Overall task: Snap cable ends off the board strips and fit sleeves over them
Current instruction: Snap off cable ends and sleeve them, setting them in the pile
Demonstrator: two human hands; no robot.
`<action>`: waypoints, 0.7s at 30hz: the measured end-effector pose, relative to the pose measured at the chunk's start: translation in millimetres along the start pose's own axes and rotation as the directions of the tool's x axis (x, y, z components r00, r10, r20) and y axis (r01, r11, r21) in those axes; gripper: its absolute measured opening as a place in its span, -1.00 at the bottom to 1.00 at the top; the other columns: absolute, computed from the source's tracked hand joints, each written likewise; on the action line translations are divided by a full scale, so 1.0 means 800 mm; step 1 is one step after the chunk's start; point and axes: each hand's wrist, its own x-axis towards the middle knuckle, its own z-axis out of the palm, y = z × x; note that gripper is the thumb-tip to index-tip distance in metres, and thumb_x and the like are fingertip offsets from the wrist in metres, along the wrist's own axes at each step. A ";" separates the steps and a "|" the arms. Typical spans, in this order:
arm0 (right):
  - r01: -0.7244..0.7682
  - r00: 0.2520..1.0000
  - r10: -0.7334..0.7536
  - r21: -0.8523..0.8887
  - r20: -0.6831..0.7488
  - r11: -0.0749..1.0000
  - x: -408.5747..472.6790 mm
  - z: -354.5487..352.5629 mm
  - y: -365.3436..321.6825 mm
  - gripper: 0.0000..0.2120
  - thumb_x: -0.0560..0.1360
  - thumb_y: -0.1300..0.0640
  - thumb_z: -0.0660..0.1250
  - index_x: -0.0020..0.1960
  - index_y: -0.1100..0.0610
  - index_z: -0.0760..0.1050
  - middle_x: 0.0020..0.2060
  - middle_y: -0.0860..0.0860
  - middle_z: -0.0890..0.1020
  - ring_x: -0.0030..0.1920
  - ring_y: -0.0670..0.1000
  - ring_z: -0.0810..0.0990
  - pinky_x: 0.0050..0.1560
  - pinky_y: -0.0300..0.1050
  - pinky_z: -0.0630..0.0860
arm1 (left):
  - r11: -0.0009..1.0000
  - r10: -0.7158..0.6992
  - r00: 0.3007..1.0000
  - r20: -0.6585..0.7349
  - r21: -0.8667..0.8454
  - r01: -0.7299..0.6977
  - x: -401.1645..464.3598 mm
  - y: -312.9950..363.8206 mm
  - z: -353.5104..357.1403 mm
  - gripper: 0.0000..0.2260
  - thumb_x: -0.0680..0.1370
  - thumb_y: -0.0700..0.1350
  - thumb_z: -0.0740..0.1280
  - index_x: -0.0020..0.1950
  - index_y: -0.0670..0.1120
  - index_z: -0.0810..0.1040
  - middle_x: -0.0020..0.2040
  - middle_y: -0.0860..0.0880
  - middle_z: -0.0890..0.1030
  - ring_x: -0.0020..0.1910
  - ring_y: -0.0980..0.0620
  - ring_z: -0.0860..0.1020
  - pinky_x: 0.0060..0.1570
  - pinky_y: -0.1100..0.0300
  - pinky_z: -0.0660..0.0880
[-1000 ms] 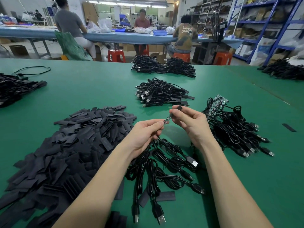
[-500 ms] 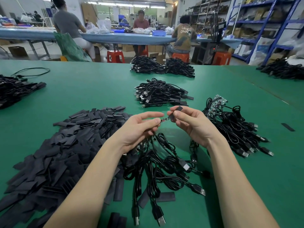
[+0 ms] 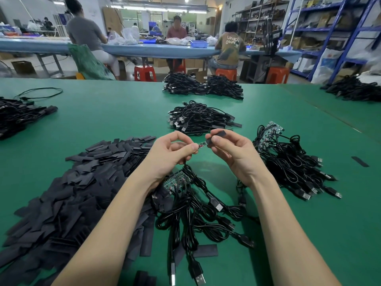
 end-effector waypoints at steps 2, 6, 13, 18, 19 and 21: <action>-0.010 1.000 0.010 -0.022 0.001 1.000 -0.001 -0.003 -0.002 -0.82 0.37 0.22 0.48 -0.03 0.13 0.68 -0.07 0.07 0.74 -0.10 -0.05 0.70 -0.08 -0.29 0.60 | 1.000 0.010 1.000 0.009 0.015 -0.010 -0.001 0.001 0.000 -0.90 0.52 -0.22 0.47 -0.11 -0.03 0.63 -0.24 -0.05 0.68 -0.36 0.13 0.50 -0.32 0.34 0.42; -0.035 0.998 0.036 -0.032 0.047 0.999 -0.003 -0.008 -0.007 -0.84 0.37 0.24 0.47 -0.07 0.08 0.72 -0.06 0.08 0.74 -0.10 -0.06 0.71 -0.10 -0.30 0.60 | 0.997 0.016 0.997 0.082 0.074 -0.022 -0.005 0.006 -0.003 -0.91 0.49 -0.18 0.50 -0.15 0.02 0.71 -0.25 0.00 0.65 -0.34 0.13 0.50 -0.27 0.35 0.46; -0.038 0.997 0.029 0.125 0.078 0.991 -0.005 -0.004 0.003 -0.84 0.43 0.25 0.41 -0.11 0.03 0.72 -0.05 0.02 0.73 -0.09 -0.09 0.69 -0.07 -0.31 0.60 | 0.999 0.018 0.992 0.126 -0.034 -0.014 -0.007 0.007 0.001 -0.96 0.41 -0.09 0.50 -0.15 0.00 0.71 -0.25 -0.01 0.65 -0.35 0.14 0.49 -0.30 0.37 0.45; 0.003 0.998 -0.011 0.117 0.067 0.993 -0.002 -0.001 0.003 -0.86 0.42 0.24 0.42 -0.11 0.05 0.71 -0.07 0.05 0.73 -0.09 -0.07 0.69 -0.06 -0.26 0.61 | 0.996 0.009 0.993 0.119 -0.086 0.002 -0.005 0.004 0.004 -0.96 0.41 -0.12 0.50 -0.16 -0.02 0.70 -0.25 -0.02 0.65 -0.36 0.14 0.48 -0.34 0.39 0.41; 0.006 0.998 -0.011 0.078 0.066 0.997 -0.002 -0.002 0.003 -0.87 0.42 0.25 0.43 -0.09 0.08 0.70 -0.07 0.07 0.73 -0.08 -0.05 0.69 -0.06 -0.25 0.61 | 0.998 0.009 0.993 0.118 -0.069 0.000 -0.005 0.004 0.003 -0.96 0.41 -0.11 0.50 -0.16 -0.02 0.71 -0.25 -0.03 0.66 -0.35 0.14 0.49 -0.32 0.38 0.43; 0.004 0.998 -0.004 -0.002 0.057 1.000 -0.001 -0.004 0.004 -0.86 0.40 0.23 0.46 -0.05 0.12 0.67 -0.07 0.10 0.74 -0.06 -0.02 0.70 -0.09 -0.23 0.61 | 0.999 0.008 0.995 0.104 -0.039 -0.004 -0.005 0.003 0.002 -0.96 0.42 -0.11 0.50 -0.15 -0.02 0.70 -0.24 -0.03 0.66 -0.34 0.13 0.50 -0.29 0.36 0.46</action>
